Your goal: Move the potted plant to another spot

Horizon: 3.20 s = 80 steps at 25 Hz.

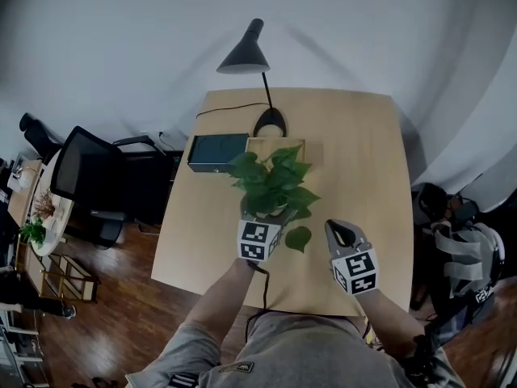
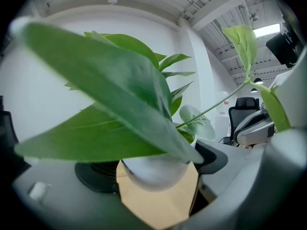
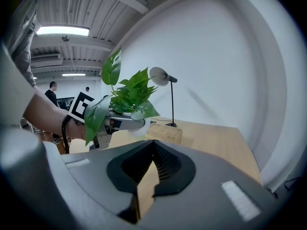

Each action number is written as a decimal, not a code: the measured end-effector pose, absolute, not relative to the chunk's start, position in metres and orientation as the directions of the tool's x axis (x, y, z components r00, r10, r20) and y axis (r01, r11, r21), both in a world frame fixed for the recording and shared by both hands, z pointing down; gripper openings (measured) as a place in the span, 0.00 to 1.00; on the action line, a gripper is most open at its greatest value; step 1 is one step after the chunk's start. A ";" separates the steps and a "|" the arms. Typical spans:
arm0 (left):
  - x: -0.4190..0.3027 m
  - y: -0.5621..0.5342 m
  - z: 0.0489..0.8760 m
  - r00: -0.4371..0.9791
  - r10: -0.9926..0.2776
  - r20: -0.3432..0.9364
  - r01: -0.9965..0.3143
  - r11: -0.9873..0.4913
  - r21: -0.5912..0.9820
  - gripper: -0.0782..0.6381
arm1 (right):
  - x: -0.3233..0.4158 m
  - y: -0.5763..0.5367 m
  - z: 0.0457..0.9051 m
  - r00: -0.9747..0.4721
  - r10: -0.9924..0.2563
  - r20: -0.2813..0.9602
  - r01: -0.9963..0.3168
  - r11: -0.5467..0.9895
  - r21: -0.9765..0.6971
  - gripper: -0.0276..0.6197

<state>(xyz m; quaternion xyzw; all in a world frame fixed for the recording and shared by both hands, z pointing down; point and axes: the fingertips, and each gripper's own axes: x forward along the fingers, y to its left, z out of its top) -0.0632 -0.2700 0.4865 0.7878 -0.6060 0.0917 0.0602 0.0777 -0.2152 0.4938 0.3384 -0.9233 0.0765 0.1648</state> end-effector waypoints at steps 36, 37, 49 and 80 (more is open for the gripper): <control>0.058 -0.305 0.617 0.387 -0.843 0.374 -0.918 -0.391 0.068 0.75 | 0.173 -0.242 0.598 -0.548 -0.610 0.572 -0.778 0.624 -0.080 0.05; 0.061 -0.306 0.618 0.386 -0.844 0.373 -0.918 -0.391 0.067 0.75 | 0.175 -0.243 0.599 -0.547 -0.609 0.575 -0.778 0.623 -0.079 0.05; 0.072 -0.310 0.642 0.373 -0.842 0.391 -0.921 -0.388 0.041 0.75 | 0.187 -0.248 0.609 -0.538 -0.601 0.591 -0.781 0.620 -0.081 0.05; 0.073 -0.296 0.644 0.447 -0.804 0.392 -0.886 -0.458 0.069 0.82 | 0.182 -0.254 0.612 -0.543 -0.600 0.587 -0.775 0.627 -0.077 0.05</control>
